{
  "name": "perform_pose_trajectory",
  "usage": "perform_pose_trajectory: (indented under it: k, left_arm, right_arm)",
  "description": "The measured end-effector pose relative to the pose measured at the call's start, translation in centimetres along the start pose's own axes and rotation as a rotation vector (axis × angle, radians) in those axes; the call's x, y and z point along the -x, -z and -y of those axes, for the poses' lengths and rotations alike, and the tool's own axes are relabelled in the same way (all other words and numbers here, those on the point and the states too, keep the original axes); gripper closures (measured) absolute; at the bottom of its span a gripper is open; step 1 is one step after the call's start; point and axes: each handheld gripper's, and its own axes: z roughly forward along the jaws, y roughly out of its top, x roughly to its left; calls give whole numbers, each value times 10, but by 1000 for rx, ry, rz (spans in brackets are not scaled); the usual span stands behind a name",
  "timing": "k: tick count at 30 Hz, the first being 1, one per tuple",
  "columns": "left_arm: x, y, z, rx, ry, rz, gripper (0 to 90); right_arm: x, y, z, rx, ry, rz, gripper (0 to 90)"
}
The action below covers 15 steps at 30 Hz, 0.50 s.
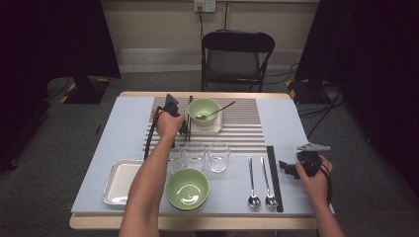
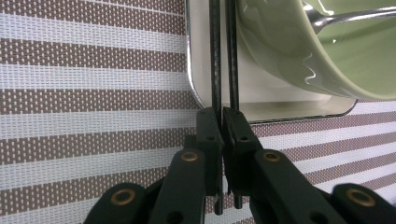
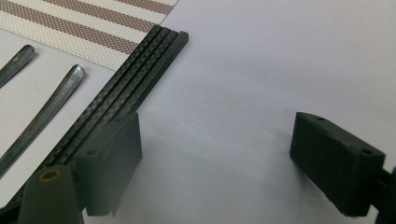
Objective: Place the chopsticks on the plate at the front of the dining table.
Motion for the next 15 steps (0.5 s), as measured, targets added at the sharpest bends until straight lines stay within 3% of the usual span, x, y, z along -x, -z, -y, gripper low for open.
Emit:
perform_pose_trajectory:
  k: [2, 6, 15]
  left_arm:
    - [0, 0, 0, 0, 2, -1, 863]
    - [-1, 1, 0, -18, -34, -5, 863]
    - [3, 1, 0, -14, -11, -19, 796]
  right_arm:
    - [0, 0, 0, 0, 0, 0, 154]
    - [0, 0, 0, 0, -1, 1, 154]
    - [0, 0, 0, 0, -2, 1, 154]
